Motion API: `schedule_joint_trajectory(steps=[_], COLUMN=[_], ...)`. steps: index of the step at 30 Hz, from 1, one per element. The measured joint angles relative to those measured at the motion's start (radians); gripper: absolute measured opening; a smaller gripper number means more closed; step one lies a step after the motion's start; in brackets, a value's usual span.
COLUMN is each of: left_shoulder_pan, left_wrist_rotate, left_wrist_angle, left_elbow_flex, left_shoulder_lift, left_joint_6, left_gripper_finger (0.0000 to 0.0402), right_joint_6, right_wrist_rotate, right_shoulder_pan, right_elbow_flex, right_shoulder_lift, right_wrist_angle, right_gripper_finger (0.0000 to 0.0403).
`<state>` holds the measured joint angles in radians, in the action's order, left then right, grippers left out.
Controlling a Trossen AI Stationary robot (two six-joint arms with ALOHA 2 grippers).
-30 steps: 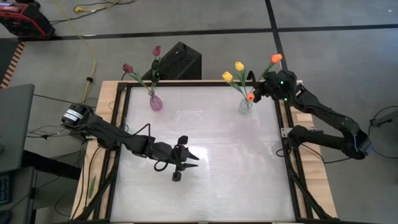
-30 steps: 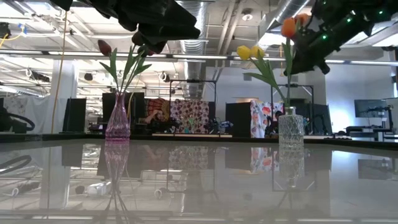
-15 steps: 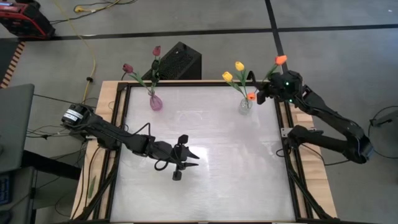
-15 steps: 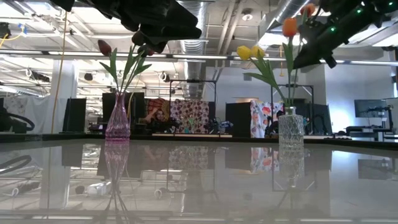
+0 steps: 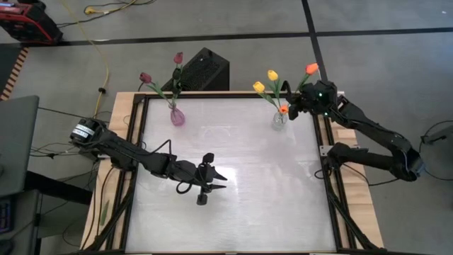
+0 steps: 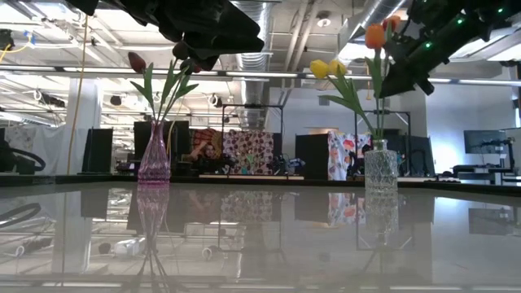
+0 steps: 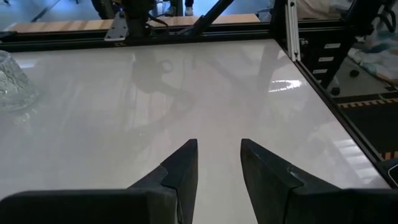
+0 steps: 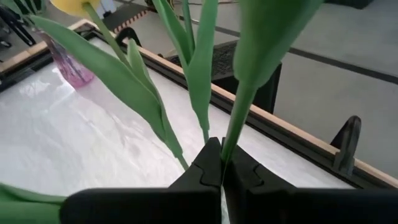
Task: Sort flowers into vase by color
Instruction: Put the orange tulip into the transparent vase, then return to Home Position
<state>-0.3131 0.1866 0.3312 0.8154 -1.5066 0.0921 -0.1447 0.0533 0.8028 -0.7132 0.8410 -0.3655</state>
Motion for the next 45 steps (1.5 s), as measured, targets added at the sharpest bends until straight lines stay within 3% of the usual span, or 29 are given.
schedule_joint_trajectory(steps=[12, 25, 30, 40, 45], left_shoulder_pan=[-0.001, -0.001, -0.001, -0.001, -0.001], left_wrist_rotate=[-0.024, -0.024, -0.024, -0.024, -0.024], left_wrist_angle=[-0.005, -0.005, -0.007, -0.011, -0.011], left_elbow_flex=[0.0, 0.0, 0.0, 0.0, 0.0], left_shoulder_lift=[0.0, 0.0, 0.0, 0.0, 0.0], left_joint_6=[0.0, 0.002, 0.01, 0.017, 0.017], left_gripper_finger=[0.011, 0.011, 0.011, 0.011, 0.011], right_joint_6=[0.015, 0.013, 0.01, 0.022, 0.035], right_wrist_rotate=[-0.001, -0.001, -0.001, 0.0, 0.001], right_shoulder_pan=[-0.001, -0.004, -0.004, -0.004, -0.004], right_elbow_flex=[0.0, 0.0, 0.0, 0.0, -0.013], right_shoulder_lift=[0.031, 0.031, 0.031, 0.03, 0.03], right_wrist_angle=[-0.001, -0.064, -0.072, -0.193, -0.308], right_gripper_finger=[0.0033, 0.0069, 0.0108, 0.0241, 0.0259])
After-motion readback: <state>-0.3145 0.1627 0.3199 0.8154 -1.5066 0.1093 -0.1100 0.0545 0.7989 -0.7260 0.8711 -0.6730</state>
